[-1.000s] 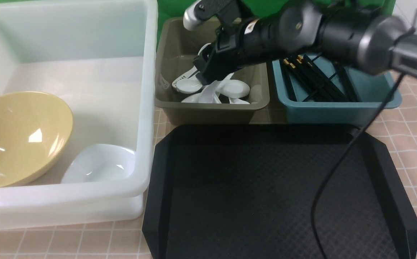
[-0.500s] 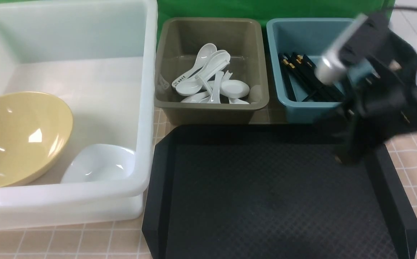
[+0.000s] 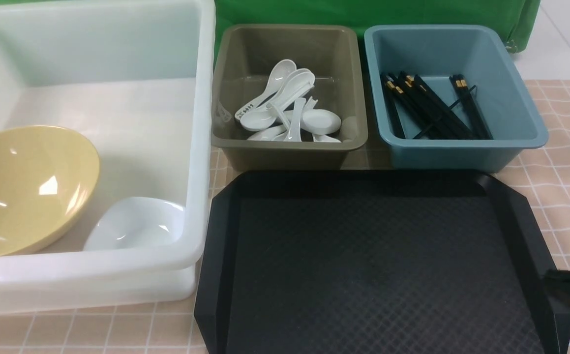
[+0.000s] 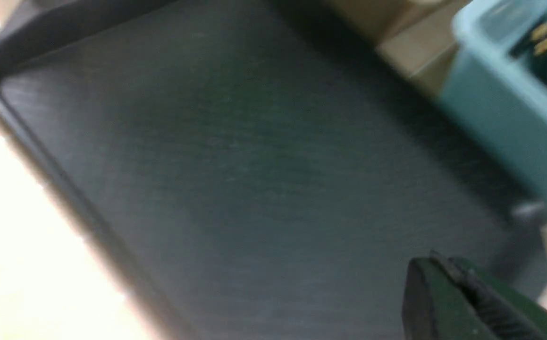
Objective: On brown table put chopsticks spoon bowls plates into blue grey white boxes.
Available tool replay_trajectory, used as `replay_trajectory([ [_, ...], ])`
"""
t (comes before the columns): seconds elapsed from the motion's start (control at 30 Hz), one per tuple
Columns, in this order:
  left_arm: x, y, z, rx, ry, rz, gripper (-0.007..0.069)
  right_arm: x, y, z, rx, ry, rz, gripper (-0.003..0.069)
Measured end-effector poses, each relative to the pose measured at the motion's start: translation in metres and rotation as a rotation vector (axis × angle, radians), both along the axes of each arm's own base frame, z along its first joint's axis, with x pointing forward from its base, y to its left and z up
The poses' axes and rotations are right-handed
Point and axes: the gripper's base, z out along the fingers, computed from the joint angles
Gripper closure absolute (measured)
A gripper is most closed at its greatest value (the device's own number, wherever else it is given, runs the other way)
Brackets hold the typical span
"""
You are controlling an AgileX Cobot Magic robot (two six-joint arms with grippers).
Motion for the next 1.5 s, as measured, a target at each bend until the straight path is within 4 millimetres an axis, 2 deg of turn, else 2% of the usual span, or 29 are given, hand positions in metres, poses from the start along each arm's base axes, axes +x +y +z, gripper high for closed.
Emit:
replay_trajectory([
  [0.13,0.000,0.000,0.000,0.000,0.001,0.000,0.0631,-0.018,-0.016,0.004,-0.028,-0.167,-0.039,0.0621],
  [0.27,0.000,0.000,0.000,0.000,0.001,0.000,0.0631,-0.030,-0.026,-0.014,0.076,-0.229,-0.134,0.0621],
  [0.43,0.000,0.000,0.000,0.000,0.001,0.000,0.0631,-0.041,-0.039,-0.070,0.248,-0.239,-0.358,0.0621],
  [0.57,0.000,0.000,-0.001,0.000,0.007,0.002,0.0631,-0.038,-0.044,-0.093,0.328,-0.220,-0.501,0.0621],
  [0.73,0.000,0.000,-0.001,0.000,0.007,0.002,0.0631,-0.038,-0.047,-0.097,0.371,-0.182,-0.584,0.0621],
  [1.5,0.000,0.000,-0.001,0.000,0.007,0.002,0.0631,-0.039,-0.047,-0.097,0.377,-0.176,-0.590,0.0610],
])
